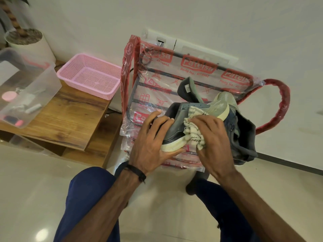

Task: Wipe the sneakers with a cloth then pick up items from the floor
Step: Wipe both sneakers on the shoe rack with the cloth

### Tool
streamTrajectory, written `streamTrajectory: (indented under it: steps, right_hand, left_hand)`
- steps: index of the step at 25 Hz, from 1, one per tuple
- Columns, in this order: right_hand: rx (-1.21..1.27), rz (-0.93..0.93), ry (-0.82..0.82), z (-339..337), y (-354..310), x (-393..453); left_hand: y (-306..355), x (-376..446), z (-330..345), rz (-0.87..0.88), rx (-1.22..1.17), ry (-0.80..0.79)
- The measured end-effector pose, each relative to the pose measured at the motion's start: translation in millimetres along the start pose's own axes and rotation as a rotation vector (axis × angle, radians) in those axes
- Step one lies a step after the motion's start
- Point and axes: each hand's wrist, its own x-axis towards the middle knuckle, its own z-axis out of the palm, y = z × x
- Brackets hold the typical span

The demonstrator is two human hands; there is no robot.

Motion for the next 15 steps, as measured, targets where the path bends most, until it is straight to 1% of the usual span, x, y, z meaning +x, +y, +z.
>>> streamTrajectory:
  steps: [1, 4, 5, 8, 9, 11, 12, 13, 14, 15]
  right_hand:
    - [0.010, -0.007, -0.005, 2, -4, -2]
    - [-0.056, -0.292, -0.081, 2, -19, -19]
    - [-0.088, -0.304, -0.094, -1, -10, -17]
    - [-0.061, -0.037, -0.043, -7, 10, -2]
    - [-0.047, -0.036, -0.044, -6, 5, -4]
    - [-0.068, -0.258, -0.092, -4, -15, -17]
    - [-0.093, -0.335, -0.121, -4, -17, -21]
    - [-0.107, -0.342, -0.140, -4, -12, -20]
    - [-0.098, -0.261, -0.130, -5, -4, -13]
    - [-0.065, -0.135, -0.100, -5, 2, -4]
  left_hand:
    - [1, -1, 1, -0.001, -0.004, 0.011]
    - [-4, -3, -1, 0.001, -0.014, 0.006]
    - [-4, -2, -2, 0.004, -0.008, 0.004]
    - [-2, 0, -1, 0.006, 0.001, 0.014]
    - [-1, -1, 0, 0.004, -0.003, 0.021]
    - [-2, -2, 0, -0.015, -0.028, 0.029]
    - [-3, -1, -1, -0.026, -0.045, 0.024]
    - [-4, -1, -2, -0.039, -0.062, 0.015]
    - [-6, 0, -1, -0.049, -0.067, 0.013]
    - [-6, 1, 1, -0.056, -0.058, 0.012]
